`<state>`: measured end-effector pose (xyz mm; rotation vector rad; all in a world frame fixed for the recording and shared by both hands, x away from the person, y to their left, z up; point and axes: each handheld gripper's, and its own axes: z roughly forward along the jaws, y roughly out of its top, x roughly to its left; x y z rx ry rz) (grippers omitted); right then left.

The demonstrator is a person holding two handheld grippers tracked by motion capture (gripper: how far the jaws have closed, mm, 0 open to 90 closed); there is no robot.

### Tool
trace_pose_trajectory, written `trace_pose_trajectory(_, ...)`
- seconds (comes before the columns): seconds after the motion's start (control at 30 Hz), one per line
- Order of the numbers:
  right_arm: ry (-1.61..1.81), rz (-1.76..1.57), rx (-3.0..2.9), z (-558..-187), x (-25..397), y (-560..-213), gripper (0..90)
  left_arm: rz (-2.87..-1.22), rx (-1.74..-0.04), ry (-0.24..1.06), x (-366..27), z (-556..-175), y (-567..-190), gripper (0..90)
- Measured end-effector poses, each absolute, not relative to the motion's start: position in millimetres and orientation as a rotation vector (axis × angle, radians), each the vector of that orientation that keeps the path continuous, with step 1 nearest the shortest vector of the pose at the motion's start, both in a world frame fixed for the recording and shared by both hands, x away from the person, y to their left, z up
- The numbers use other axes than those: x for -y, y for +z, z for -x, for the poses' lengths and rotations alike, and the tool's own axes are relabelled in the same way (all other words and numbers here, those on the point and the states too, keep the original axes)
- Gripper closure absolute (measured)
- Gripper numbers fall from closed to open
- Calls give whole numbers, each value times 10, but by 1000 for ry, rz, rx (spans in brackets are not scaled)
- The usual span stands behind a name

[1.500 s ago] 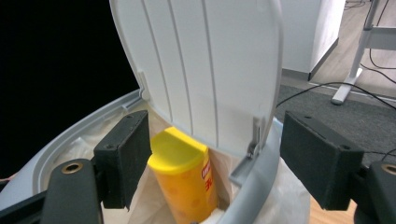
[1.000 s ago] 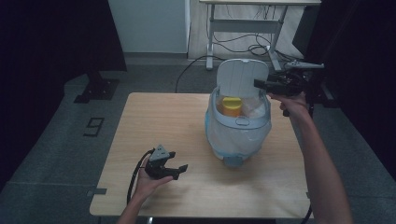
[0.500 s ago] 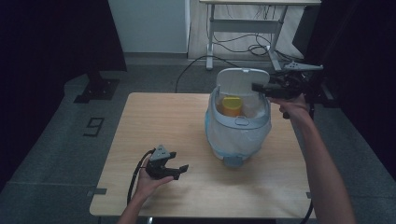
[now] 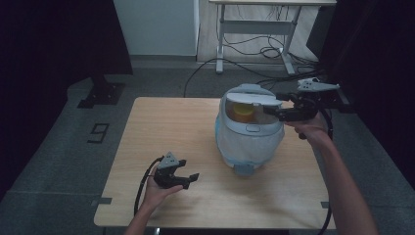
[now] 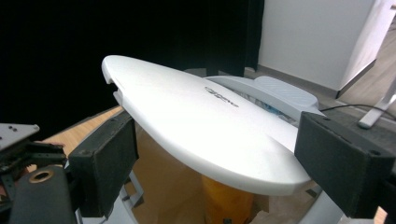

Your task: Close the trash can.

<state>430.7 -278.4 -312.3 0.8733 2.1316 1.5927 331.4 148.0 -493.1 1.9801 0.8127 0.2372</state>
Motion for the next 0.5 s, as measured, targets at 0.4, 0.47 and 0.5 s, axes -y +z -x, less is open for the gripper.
trace_pose_trajectory(0.4, 1636, -881, -2168, -4207, 2758, -3234, 134, -1989, -801, 234, -1448, -3299, -4928, 220)
trace_pose_trajectory(0.47, 1608, -897, -2159, -4223, 2737, -3271, 133, -1990, -804, 231, -1447, -3301, -4931, 220)
trace_pose_trajectory(0.5, 1594, -899, -2159, -4226, 2721, -3286, 134, -1991, -804, 231, -1448, -3304, -4932, 219)
